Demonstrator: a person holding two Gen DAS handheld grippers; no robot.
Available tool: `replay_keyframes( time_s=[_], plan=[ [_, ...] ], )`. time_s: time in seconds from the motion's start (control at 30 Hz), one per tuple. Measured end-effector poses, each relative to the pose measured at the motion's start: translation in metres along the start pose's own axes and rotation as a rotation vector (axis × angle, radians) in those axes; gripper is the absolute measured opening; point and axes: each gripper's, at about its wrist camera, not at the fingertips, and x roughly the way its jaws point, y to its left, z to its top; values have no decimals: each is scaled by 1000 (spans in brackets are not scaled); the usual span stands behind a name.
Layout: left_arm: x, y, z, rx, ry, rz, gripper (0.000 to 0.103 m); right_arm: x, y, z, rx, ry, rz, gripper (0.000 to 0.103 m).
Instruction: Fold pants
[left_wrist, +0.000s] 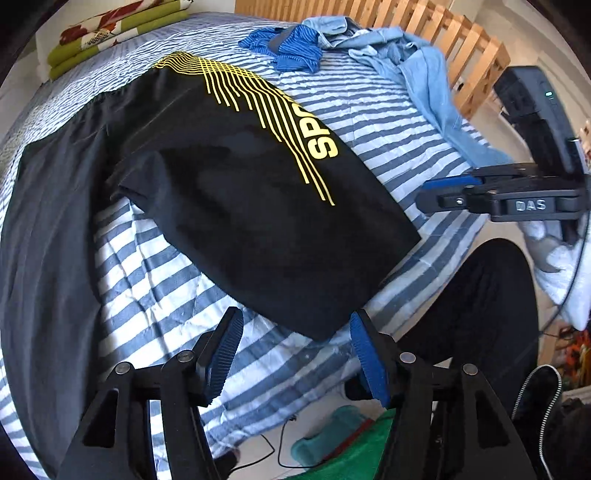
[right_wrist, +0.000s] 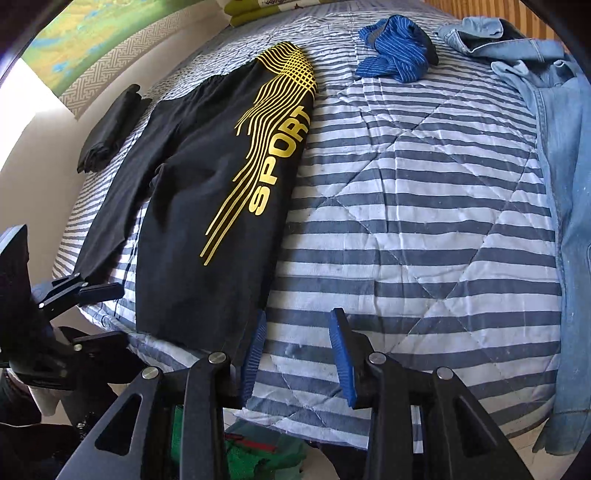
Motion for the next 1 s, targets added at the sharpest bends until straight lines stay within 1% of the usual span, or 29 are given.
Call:
replay_keyframes(
  time_s=[0.03, 0.07, 0.13, 0.17, 0.23, 0.33, 0.43, 0.53, 0.63, 0.73, 0.77, 0.8, 0.83, 0.87, 0.93, 1.0],
  plan=[
    [5, -1, 4, 9, 13, 6, 44, -1, 2, -2, -6, -6, 6, 32],
    [8, 2, 7, 1, 21, 15, 23, 0, 4, -4, -9, -4, 14, 32],
    [7, 13, 17, -39, 16, -5, 13, 1, 9, -9, -40, 2, 18, 32],
    [4, 20, 22, -66, 7, -13, 11, 1, 13, -11, -65, -1, 5, 32],
    [-2, 30, 34, -98, -7, -28, 10, 1, 21, -17, -111, -14, -9, 33],
    [-8, 43, 51, -136, -17, -83, 8, 4, 32, -19, -130, -26, 19, 37],
    [-14, 53, 68, -167, -28, -114, 7, 10, 51, -20, -175, -52, 3, 39],
    [-22, 55, 83, -175, -50, -118, 6, 18, 68, -19, -220, -76, -25, 40],
    [-30, 55, 92, -172, -67, -119, 5, 26, 75, -19, -247, -84, -66, 40],
    [-39, 54, 91, -150, -77, -97, 5, 29, 72, -16, -211, -105, -89, 40],
    [-41, 54, 89, -143, -75, -93, 5, 28, 67, -13, -185, -102, -80, 36],
    [-45, 55, 85, -139, -73, -90, 5, 28, 63, -11, -165, -97, -75, 24],
    [-48, 56, 82, -136, -70, -91, 5, 26, 59, -10, -154, -93, -84, 16],
    [-54, 57, 77, -128, -67, -92, 5, 22, 56, -9, -149, -100, -102, 14],
    [-63, 57, 68, -116, -62, -91, 4, 10, 54, -8, -152, -122, -138, 5],
    [-75, 55, 56, -92, -57, -101, 4, -11, 52, -6, -153, -158, -160, 2]
  ],
)
